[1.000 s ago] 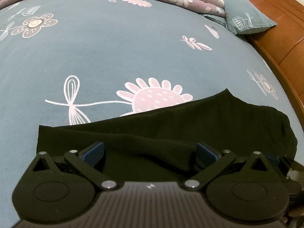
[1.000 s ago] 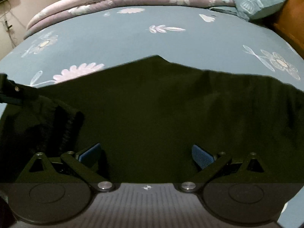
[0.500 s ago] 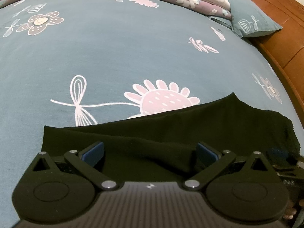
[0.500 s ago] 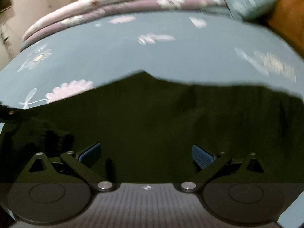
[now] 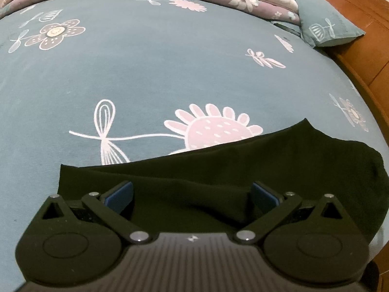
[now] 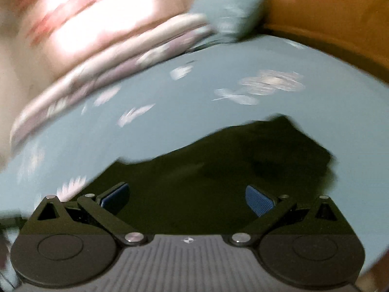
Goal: Fold clothes
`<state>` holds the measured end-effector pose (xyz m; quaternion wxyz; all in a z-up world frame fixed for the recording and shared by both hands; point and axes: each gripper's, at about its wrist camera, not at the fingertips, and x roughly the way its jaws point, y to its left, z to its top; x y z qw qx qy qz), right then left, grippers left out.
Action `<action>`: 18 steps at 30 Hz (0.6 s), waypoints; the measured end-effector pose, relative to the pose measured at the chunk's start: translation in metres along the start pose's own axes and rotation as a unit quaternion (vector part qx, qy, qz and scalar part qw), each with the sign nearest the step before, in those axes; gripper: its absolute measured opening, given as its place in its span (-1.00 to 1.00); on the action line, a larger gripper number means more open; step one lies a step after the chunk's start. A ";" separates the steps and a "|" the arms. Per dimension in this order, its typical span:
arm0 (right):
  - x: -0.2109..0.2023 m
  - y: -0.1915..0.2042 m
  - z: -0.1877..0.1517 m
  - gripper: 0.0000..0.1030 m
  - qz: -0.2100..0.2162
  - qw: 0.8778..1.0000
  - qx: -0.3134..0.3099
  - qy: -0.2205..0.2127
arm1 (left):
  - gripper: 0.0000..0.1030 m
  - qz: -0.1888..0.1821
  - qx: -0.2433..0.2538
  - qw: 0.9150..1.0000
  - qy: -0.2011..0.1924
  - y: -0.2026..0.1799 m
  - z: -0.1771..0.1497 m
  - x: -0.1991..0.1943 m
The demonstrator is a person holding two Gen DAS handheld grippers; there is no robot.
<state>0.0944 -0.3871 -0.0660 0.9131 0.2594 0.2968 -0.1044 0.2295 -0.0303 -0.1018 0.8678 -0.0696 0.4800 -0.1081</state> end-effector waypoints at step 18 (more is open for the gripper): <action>0.028 -0.146 -0.016 1.00 0.106 0.954 0.280 -0.013 | 0.98 -0.013 0.028 0.999 -0.017 -0.025 -0.001 0.005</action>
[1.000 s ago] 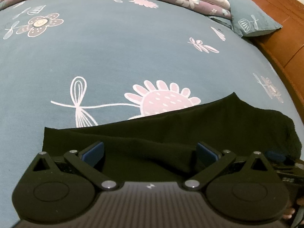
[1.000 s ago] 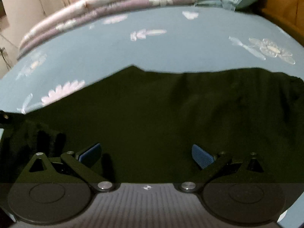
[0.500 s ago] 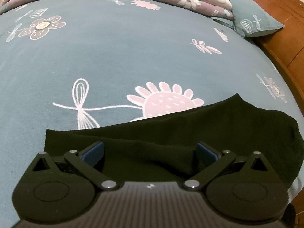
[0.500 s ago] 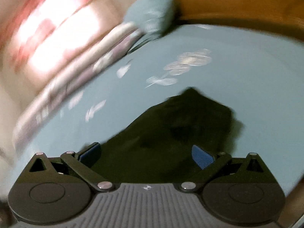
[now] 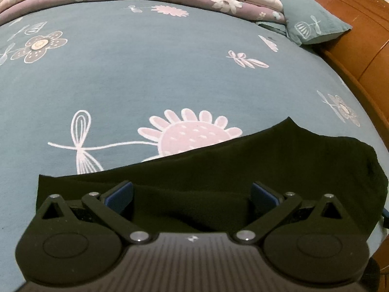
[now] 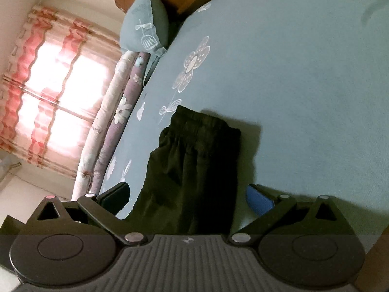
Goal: Fold clothes
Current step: 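Move the right gripper to the folded pants end and close on it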
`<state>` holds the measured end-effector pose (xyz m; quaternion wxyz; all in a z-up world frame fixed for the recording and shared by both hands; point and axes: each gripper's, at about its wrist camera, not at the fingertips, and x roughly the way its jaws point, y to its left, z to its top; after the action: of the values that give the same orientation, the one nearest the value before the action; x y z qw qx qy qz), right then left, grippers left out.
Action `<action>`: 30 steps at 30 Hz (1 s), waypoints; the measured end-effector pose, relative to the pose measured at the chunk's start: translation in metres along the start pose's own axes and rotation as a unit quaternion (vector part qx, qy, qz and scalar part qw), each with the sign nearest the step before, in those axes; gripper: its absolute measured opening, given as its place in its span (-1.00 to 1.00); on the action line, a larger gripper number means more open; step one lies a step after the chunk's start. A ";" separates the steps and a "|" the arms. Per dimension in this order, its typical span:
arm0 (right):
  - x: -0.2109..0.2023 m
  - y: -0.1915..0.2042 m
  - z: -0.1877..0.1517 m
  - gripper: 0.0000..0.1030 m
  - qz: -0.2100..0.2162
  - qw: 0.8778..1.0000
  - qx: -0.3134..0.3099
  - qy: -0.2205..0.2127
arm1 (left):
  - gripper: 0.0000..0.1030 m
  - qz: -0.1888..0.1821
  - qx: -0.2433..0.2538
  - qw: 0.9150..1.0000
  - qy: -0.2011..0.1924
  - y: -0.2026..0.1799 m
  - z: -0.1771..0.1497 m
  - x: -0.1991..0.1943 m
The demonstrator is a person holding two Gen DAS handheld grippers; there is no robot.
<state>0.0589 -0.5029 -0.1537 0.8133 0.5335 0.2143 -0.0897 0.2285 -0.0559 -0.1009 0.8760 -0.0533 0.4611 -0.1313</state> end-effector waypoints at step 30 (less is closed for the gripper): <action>0.031 0.013 0.018 0.99 0.009 0.995 -0.099 0.026 | 0.98 0.005 -0.010 1.000 0.011 0.007 0.001 0.008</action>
<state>0.0964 -0.5112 -0.1508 0.8568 0.4549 0.2382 -0.0467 0.2349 -0.0510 -0.1080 0.8708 -0.0588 0.4724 -0.1229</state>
